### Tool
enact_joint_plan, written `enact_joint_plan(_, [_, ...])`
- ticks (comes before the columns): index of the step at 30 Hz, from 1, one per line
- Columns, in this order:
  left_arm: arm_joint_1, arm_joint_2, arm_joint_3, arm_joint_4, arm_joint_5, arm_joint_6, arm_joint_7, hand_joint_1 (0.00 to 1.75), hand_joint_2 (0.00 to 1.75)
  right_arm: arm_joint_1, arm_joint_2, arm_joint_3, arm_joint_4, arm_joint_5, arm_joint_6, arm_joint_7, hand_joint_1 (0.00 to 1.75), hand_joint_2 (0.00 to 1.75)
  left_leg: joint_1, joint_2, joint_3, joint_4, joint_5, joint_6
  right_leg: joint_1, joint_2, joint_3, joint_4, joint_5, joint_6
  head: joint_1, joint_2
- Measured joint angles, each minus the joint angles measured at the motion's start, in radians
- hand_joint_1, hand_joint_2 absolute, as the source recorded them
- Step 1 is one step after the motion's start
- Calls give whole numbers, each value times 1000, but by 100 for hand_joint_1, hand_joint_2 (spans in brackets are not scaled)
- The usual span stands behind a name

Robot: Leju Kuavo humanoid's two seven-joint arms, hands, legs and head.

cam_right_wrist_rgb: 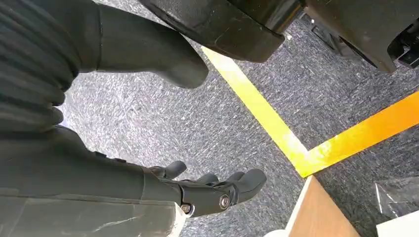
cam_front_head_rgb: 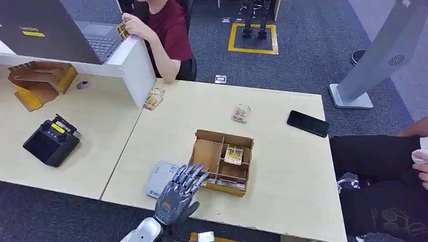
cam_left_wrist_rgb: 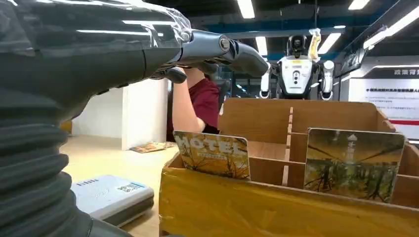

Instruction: Pass the card to the sensor for recognition and then transmit it.

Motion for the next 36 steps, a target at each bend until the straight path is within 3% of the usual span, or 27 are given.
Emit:
enact_joint_plan(9, [-18,-24,48,5,-2,25,35,0,175,0,0,-10,0,8,0,2,0,175,0,0,0,0,0,0,0,0,0,0,0,0,0,0])
enact_joint_plan(36, [-23,-44,82,9,84,1,-26,0,175,0,0,-17,0,23,1,2,0,175,0,0,0,0,0,0,0,0,0,0,0,0,0,0])
